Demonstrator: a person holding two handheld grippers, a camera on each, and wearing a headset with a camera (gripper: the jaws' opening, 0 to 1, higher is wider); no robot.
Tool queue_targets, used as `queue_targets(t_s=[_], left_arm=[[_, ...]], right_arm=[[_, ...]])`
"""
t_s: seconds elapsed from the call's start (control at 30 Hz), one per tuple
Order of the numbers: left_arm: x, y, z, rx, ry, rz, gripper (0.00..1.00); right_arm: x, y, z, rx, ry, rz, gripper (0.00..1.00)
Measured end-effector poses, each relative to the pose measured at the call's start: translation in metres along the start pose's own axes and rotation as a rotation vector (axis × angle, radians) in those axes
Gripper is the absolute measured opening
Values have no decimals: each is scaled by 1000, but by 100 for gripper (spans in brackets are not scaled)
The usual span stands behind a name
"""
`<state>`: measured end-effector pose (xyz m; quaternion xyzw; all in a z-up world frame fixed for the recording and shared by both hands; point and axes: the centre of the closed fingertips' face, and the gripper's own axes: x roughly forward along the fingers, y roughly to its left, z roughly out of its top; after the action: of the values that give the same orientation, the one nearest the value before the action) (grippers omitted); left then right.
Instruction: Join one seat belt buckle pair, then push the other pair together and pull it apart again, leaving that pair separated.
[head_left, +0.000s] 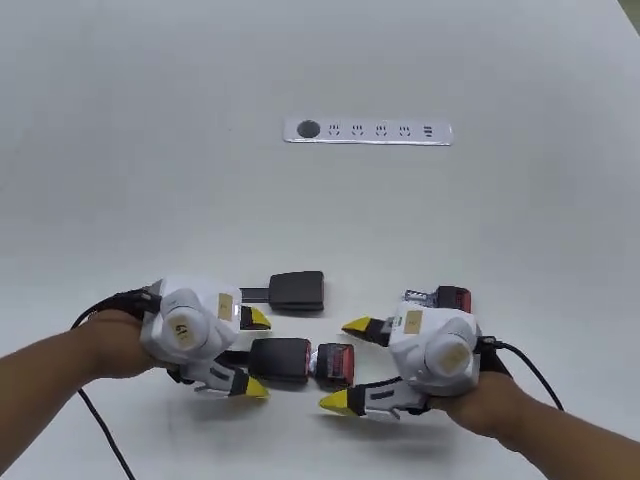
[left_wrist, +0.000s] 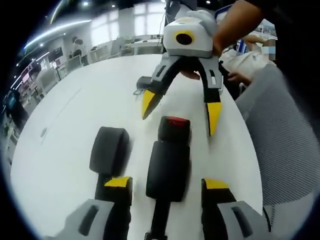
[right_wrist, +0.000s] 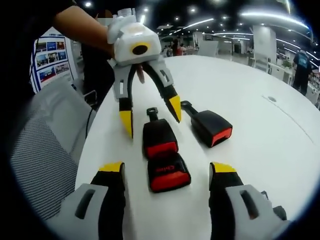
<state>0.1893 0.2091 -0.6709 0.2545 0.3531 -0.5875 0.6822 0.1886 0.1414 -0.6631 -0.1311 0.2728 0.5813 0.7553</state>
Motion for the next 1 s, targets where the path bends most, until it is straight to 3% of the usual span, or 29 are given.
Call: queue_targets(t_s=[0.07,0.2,0.37,0.47,0.6,0.8,1.0], left_arm=[[-3,3,6,6,-33,17,67],[-17,15,23,-15,-79,67,69],[-25,34,35,-25,-108,101,72],[-28,45,43,-29,-110,127,71],[-29,58,49,-22,-106,139,71],[-23,86,45,-3,-85,143,69],[-10,90,45,11,-65,116,67]], right_arm=[[-9,-8,-2,15,-7,-17,69],[-31,-23,-7,14,3,-61,71],[-62,-45,-9,25,-4,-123,72],[-79,-62,-11,52,-22,-160,76],[-92,-75,-20,56,1,-178,78],[-111,-98,-33,112,16,-178,80],[-117,-115,-53,115,73,-180,81]])
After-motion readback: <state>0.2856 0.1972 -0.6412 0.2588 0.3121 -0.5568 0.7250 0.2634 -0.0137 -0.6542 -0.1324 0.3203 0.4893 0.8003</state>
